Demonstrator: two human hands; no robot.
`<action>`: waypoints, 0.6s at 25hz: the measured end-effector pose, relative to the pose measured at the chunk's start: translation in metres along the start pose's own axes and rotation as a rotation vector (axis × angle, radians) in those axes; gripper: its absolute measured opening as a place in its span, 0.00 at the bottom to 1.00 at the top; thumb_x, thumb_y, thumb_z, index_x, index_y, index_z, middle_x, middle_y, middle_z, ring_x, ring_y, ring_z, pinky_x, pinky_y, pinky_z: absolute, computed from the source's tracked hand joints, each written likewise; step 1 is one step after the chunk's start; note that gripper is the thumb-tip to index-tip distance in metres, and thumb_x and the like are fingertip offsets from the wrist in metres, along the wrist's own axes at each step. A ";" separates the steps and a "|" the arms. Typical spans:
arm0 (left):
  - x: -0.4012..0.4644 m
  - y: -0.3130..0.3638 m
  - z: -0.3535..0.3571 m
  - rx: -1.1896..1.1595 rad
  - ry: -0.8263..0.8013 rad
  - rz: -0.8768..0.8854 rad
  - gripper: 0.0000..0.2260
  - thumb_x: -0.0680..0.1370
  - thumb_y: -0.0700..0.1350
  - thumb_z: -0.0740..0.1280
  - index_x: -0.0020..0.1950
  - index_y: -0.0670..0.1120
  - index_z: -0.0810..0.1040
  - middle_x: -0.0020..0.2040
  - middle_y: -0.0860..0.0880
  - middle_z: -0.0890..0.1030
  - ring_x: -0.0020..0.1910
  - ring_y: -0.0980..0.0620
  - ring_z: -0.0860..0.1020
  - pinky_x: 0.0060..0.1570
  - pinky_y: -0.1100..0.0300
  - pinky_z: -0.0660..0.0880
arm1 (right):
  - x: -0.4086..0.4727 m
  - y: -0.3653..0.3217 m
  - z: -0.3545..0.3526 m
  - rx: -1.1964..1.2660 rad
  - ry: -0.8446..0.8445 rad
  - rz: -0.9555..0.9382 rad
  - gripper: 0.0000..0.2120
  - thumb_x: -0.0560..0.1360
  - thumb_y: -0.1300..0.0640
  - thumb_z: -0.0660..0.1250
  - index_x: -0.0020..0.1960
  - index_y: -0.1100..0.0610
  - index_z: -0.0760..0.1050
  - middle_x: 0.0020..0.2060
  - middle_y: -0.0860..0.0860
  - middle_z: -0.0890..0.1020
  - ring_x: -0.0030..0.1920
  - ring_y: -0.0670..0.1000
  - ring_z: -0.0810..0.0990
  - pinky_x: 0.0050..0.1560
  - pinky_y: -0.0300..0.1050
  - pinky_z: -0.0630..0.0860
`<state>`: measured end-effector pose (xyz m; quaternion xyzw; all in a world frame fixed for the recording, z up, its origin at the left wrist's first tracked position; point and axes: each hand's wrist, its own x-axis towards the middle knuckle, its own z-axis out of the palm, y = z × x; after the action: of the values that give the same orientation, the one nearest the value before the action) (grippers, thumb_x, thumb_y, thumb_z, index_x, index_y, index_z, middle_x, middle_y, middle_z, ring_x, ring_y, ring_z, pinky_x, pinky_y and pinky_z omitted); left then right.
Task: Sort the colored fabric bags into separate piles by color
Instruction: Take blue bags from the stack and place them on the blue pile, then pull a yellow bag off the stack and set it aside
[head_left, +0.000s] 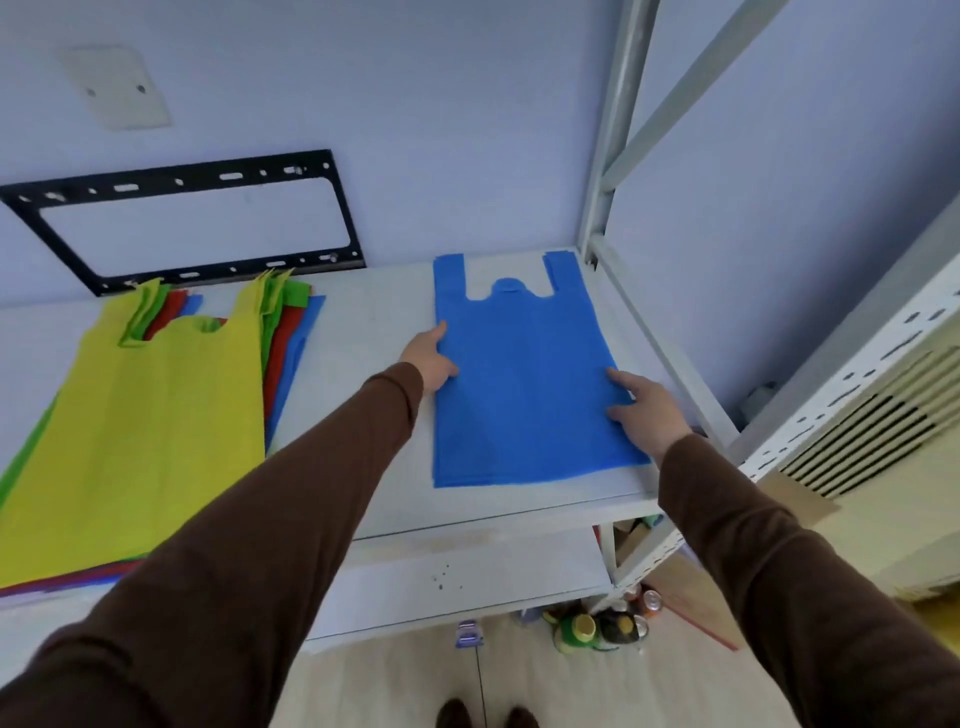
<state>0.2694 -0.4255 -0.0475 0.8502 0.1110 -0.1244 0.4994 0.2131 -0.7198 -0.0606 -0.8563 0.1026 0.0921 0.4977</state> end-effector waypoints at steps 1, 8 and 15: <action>-0.003 0.001 0.001 0.031 0.010 0.004 0.35 0.75 0.32 0.67 0.79 0.44 0.56 0.75 0.45 0.65 0.70 0.45 0.70 0.64 0.62 0.68 | 0.001 0.000 0.000 -0.069 0.001 -0.025 0.27 0.77 0.67 0.63 0.74 0.53 0.67 0.69 0.55 0.72 0.60 0.55 0.75 0.59 0.44 0.73; -0.035 -0.018 -0.030 0.524 0.183 0.176 0.21 0.79 0.48 0.65 0.71 0.50 0.71 0.71 0.44 0.69 0.70 0.42 0.65 0.69 0.57 0.58 | -0.019 -0.032 0.015 -0.465 0.058 -0.363 0.21 0.78 0.54 0.66 0.70 0.52 0.72 0.72 0.54 0.69 0.71 0.60 0.62 0.72 0.48 0.57; -0.113 -0.097 -0.151 0.518 0.373 0.219 0.17 0.77 0.46 0.68 0.66 0.48 0.76 0.66 0.45 0.75 0.66 0.43 0.70 0.68 0.50 0.64 | -0.057 -0.112 0.130 -0.310 -0.122 -0.599 0.15 0.77 0.54 0.66 0.64 0.49 0.76 0.61 0.51 0.78 0.63 0.56 0.71 0.66 0.52 0.68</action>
<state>0.1479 -0.2545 -0.0201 0.9638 0.0733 0.0634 0.2485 0.1811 -0.5475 -0.0161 -0.9069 -0.1986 0.0073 0.3716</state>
